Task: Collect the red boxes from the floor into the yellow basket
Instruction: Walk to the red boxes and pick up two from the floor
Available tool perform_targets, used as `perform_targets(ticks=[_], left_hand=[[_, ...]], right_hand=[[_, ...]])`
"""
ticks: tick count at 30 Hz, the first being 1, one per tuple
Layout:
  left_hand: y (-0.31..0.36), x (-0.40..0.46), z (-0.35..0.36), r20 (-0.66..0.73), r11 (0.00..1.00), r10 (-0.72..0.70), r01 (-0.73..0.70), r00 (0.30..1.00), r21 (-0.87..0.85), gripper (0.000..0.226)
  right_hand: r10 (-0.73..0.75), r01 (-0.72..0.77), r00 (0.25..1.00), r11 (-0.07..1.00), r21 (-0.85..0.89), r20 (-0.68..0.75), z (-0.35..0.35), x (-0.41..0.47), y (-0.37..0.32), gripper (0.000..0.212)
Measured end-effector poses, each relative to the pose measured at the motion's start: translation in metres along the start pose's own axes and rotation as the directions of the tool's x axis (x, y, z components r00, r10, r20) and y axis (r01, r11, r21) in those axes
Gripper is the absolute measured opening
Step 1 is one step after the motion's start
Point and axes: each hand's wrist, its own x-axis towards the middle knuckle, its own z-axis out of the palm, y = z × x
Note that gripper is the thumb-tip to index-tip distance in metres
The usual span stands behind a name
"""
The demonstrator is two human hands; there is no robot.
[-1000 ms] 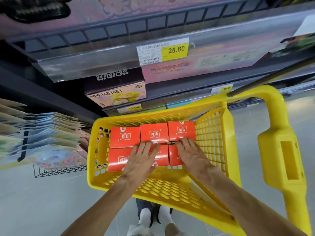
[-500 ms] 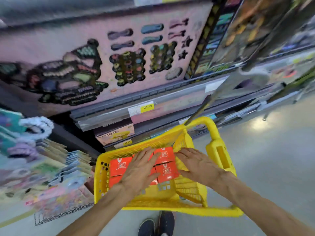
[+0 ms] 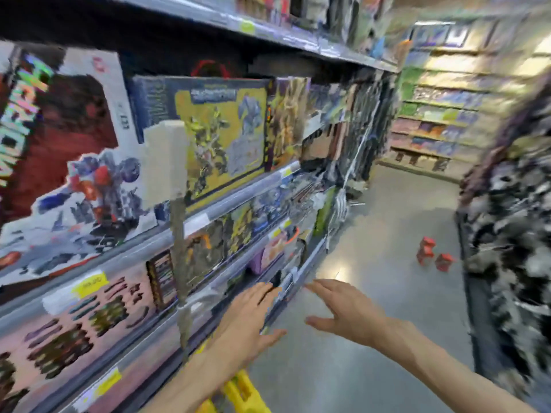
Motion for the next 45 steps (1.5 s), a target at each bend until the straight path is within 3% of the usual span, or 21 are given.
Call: perform_targets(ticks=[3, 9, 15, 21, 28, 36, 45], left_hand=[[0.034, 0.081, -0.001, 0.032, 0.994, 0.102, -0.103, 0.994, 0.044, 0.080], [0.101, 0.235, 0.050, 0.057, 0.976, 0.212, -0.214, 0.976, 0.033, 0.083], [0.163, 0.376, 0.127, 0.067, 0.957, 0.282, -0.275, 0.957, -0.095, 0.085], [0.197, 0.493, 0.175, 0.059, 0.941, 0.325, -0.316, 0.944, -0.120, 0.081], [0.184, 0.641, 0.240, 0.084, 0.931, 0.355, -0.344, 0.931, -0.124, 0.081], [0.156, 0.834, 0.308, 0.093, 0.914, 0.386, -0.367, 0.918, -0.175, 0.081], [0.127, 1.041, 0.404, 0.129, 0.881, 0.450, -0.415, 0.884, -0.226, 0.079]], right_hand=[[0.136, -0.136, 0.987, 0.991, -0.002, -0.081, -0.047, -0.024, 0.056, 0.078], [0.352, -0.348, 0.926, 0.936, 0.053, -0.136, -0.075, -0.068, 0.200, 0.080], [0.475, -0.470, 0.868, 0.880, 0.071, -0.147, -0.100, -0.100, 0.344, 0.080], [0.545, -0.541, 0.820, 0.838, 0.072, -0.177, -0.116, -0.097, 0.470, 0.081], [0.581, -0.578, 0.790, 0.812, 0.077, -0.194, -0.102, -0.038, 0.611, 0.086], [0.617, -0.621, 0.762, 0.783, 0.049, -0.196, -0.108, 0.060, 0.774, 0.078], [0.644, -0.623, 0.741, 0.765, 0.166, -0.189, -0.096, 0.170, 0.963, 0.074]])
